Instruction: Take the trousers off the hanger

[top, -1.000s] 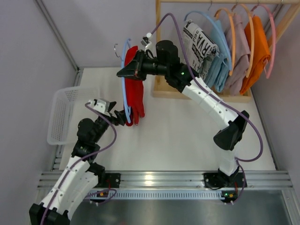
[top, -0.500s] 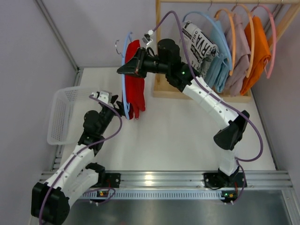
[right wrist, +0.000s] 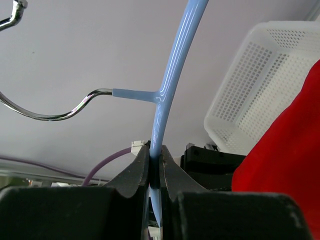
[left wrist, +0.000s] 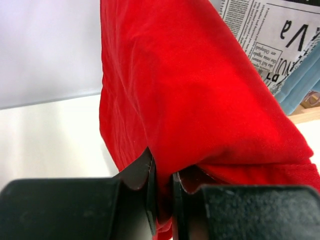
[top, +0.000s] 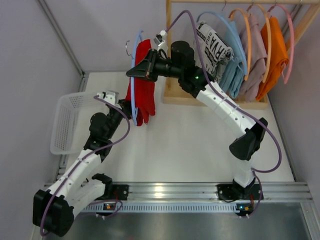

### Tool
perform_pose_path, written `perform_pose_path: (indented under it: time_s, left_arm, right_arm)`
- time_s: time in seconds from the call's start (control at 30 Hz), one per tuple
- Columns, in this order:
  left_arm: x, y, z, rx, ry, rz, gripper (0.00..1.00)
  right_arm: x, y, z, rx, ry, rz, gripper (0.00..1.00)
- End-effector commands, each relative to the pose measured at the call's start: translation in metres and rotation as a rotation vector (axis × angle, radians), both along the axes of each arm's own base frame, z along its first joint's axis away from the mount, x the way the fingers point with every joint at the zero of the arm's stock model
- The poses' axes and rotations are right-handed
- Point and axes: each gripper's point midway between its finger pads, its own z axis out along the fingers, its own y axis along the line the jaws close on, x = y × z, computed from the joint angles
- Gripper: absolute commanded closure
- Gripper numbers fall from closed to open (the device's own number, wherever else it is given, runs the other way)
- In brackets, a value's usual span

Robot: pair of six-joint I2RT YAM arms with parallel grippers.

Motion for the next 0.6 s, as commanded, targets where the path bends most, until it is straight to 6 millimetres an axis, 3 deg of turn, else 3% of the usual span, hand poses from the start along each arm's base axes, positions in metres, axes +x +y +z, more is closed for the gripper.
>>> perform_pose_path:
  time_s: [0.0, 0.07, 0.1, 0.17, 0.2, 0.23, 0.27, 0.3, 0.37, 0.47, 0.57]
  left_arm:
    - [-0.007, 0.014, 0.071, -0.082, -0.135, 0.054, 1.0]
    - [-0.016, 0.016, 0.082, -0.09, -0.145, 0.047, 1.0]
    - [-0.025, 0.017, 0.095, -0.095, -0.161, 0.037, 1.0]
    - [-0.03, 0.022, 0.108, -0.107, -0.168, 0.052, 1.0]
    - [-0.034, 0.025, 0.128, -0.127, -0.186, 0.063, 1.0]
    - [-0.029, 0.032, 0.126, -0.139, -0.138, 0.109, 1.0]
    - [-0.032, 0.035, 0.147, -0.157, -0.16, 0.114, 1.0]
    - [-0.034, 0.035, 0.155, -0.165, -0.165, 0.115, 1.0]
    - [-0.035, 0.035, 0.169, -0.187, -0.179, 0.107, 1.0]
    - [-0.042, 0.038, 0.208, -0.22, -0.244, 0.109, 1.0]
    - [-0.042, 0.039, 0.225, -0.228, -0.271, 0.111, 1.0]
  right_arm:
    - [-0.039, -0.038, 0.086, 0.175, -0.244, 0.063, 1.0]
    - [-0.039, -0.045, 0.076, 0.15, -0.254, 0.075, 1.0]
    - [-0.031, -0.046, 0.057, 0.119, -0.232, 0.072, 1.0]
    - [-0.033, -0.055, 0.056, 0.13, -0.265, 0.093, 1.0]
    - [-0.026, -0.057, 0.041, 0.114, -0.252, 0.094, 1.0]
    - [-0.025, -0.059, 0.037, 0.112, -0.25, 0.099, 1.0]
    - [-0.028, -0.062, 0.04, 0.128, -0.276, 0.112, 1.0]
    - [-0.025, -0.063, 0.028, 0.116, -0.263, 0.116, 1.0]
    - [-0.029, -0.063, 0.022, 0.116, -0.265, 0.137, 1.0]
    - [-0.026, -0.061, 0.005, 0.092, -0.249, 0.143, 1.0]
    - [-0.022, -0.06, -0.013, 0.065, -0.22, 0.143, 1.0]
